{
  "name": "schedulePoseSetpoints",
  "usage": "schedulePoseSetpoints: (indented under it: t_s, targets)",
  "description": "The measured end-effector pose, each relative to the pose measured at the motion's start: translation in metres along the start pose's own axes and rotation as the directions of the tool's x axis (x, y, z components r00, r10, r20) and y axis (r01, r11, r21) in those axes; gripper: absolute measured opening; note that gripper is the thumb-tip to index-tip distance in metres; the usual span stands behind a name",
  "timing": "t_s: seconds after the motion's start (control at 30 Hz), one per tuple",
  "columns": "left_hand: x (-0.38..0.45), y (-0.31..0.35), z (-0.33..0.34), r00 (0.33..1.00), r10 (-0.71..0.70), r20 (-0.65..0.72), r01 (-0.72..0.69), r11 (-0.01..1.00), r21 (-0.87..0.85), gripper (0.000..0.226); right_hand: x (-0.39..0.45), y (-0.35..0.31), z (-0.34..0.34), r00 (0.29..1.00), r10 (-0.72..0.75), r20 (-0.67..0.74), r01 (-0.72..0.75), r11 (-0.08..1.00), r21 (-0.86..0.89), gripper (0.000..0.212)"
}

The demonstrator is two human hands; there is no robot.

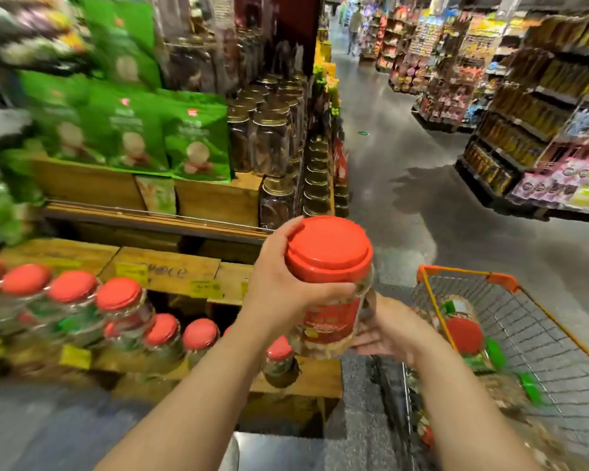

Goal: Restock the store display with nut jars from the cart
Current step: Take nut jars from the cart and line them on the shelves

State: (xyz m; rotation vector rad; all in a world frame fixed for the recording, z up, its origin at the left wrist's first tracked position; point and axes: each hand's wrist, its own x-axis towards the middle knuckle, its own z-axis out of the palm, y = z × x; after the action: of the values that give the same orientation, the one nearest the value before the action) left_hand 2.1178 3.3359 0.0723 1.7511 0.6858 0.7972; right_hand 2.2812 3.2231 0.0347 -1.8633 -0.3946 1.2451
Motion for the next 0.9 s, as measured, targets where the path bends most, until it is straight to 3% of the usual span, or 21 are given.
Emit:
schedulePoseSetpoints:
  t_s: [0.03, 0.13, 0.23, 0.43, 0.7, 0.8, 0.9]
  targets:
    - [-0.008, -0.002, -0.010, 1.000, -0.012, -0.026, 0.012, 1.000, 0.011, 0.117, 0.000, -0.001, 0.010, 1.000, -0.018, 0.018, 0.019, 0.999, -0.038, 0.103]
    - [-0.030, -0.006, -0.037, 0.995, -0.033, -0.091, 0.038, 0.998, 0.049, 0.116, 0.000, -0.008, 0.035, 0.992, -0.102, 0.067, 0.111, 0.985, -0.133, 0.049]
    - [-0.047, -0.010, -0.065, 0.987, -0.071, -0.142, 0.081, 0.995, 0.064, 0.121, -0.002, -0.024, 0.060, 0.972, -0.220, 0.086, 0.231, 0.960, -0.160, 0.028]
    - [-0.069, -0.017, -0.116, 0.980, -0.115, -0.160, 0.118, 0.993, 0.007, 0.130, -0.016, -0.048, 0.110, 0.901, -0.422, 0.102, 0.427, 0.903, -0.043, 0.029]
    - [-0.081, -0.036, -0.207, 0.985, -0.127, -0.113, 0.127, 0.992, -0.012, 0.131, -0.053, -0.070, 0.205, 0.877, -0.453, 0.162, 0.461, 0.888, -0.012, 0.059]
    - [-0.083, -0.045, -0.240, 0.987, -0.124, -0.102, 0.124, 0.992, -0.013, 0.121, -0.061, -0.077, 0.243, 0.859, -0.496, 0.125, 0.503, 0.863, -0.032, 0.053]
    - [-0.082, -0.055, -0.274, 0.992, -0.114, -0.057, 0.112, 0.993, -0.033, 0.106, -0.060, -0.080, 0.277, 0.856, -0.511, 0.074, 0.514, 0.858, -0.020, 0.032]
